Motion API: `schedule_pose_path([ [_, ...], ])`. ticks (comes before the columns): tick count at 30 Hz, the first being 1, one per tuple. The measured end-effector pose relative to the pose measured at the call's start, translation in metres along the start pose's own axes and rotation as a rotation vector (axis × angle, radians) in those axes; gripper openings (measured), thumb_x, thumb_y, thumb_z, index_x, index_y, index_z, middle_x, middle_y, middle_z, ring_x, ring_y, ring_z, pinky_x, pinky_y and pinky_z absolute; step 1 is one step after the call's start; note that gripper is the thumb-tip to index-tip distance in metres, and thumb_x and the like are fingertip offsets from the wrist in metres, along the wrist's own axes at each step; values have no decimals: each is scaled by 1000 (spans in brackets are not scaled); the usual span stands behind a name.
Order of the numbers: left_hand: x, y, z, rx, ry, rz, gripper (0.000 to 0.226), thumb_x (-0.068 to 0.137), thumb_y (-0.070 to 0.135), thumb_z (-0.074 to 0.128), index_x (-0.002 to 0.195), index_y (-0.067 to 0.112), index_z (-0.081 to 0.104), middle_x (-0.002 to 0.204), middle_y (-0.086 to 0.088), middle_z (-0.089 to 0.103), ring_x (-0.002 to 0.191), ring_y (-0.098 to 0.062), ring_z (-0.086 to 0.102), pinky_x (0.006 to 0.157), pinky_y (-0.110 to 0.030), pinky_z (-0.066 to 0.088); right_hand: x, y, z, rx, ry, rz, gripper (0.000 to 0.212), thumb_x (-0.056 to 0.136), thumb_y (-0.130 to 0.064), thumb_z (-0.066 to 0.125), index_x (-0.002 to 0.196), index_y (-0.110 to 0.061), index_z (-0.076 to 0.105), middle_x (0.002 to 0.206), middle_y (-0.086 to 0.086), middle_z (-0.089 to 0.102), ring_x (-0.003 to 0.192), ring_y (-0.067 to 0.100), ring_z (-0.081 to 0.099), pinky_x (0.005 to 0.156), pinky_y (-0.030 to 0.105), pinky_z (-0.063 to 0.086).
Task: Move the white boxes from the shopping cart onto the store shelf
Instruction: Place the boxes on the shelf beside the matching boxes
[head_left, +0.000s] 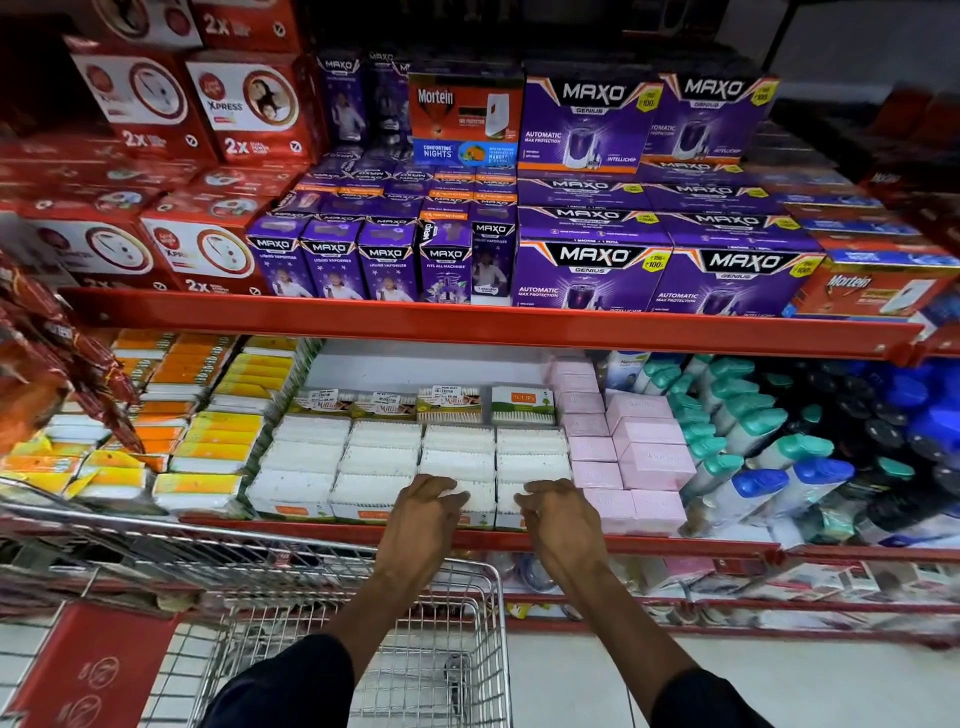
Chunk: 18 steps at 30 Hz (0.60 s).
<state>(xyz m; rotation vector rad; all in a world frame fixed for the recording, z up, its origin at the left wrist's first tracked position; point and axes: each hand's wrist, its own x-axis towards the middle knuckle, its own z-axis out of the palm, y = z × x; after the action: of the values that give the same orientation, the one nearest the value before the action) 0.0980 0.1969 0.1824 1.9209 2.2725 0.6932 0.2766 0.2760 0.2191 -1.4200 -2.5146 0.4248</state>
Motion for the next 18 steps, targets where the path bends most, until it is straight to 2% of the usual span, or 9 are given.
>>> schedule_pose_path([
  [2,-2,-1,2,13,-1,21,27,89,10,67,114,18,72,119,-7,71,112,-25,59,98,-41,51,0,-3,-2,-3,-5,23,24,89,-4,63,103,-21,74,114,0,72,103,18,63,88,33,55],
  [4,-6,-4,3,29,-3,58,31,90,12,66,121,16,68,126,-9,68,118,-28,57,106,-42,46,-1,-7,-2,-39,6,21,26,91,-10,61,112,-24,70,120,-2,69,109,16,61,93,32,51],
  [7,-17,-15,-3,37,1,72,39,95,23,59,134,17,57,141,-6,56,133,-29,47,113,-45,37,-4,-14,5,-7,29,-62,38,95,-17,56,132,-25,55,143,-5,51,134,17,43,112,32,29],
  [8,-23,-23,-8,39,-3,60,40,98,28,52,136,17,54,144,-5,52,136,-28,43,113,-48,37,-5,-20,7,22,24,-91,40,96,-18,54,136,-23,52,146,-4,47,138,18,38,112,29,23],
  [10,-32,-44,-19,68,-2,28,42,99,31,44,137,17,53,147,-6,49,138,-29,40,112,-50,39,-3,-34,14,55,13,-151,38,97,-16,54,135,-20,53,147,1,47,138,20,38,111,30,27],
  [14,-43,-81,-45,76,-7,-111,33,97,16,57,130,15,60,138,-12,58,131,-33,47,104,-51,48,7,-64,38,45,-85,-216,44,89,0,58,129,-18,58,144,3,51,136,23,41,105,40,45],
  [18,-44,-90,-58,99,-55,-77,38,87,-2,66,122,13,67,123,-15,67,119,-34,58,92,-46,57,12,-79,49,2,-143,-203,64,79,14,56,132,-20,54,147,0,46,139,20,35,106,35,42],
])
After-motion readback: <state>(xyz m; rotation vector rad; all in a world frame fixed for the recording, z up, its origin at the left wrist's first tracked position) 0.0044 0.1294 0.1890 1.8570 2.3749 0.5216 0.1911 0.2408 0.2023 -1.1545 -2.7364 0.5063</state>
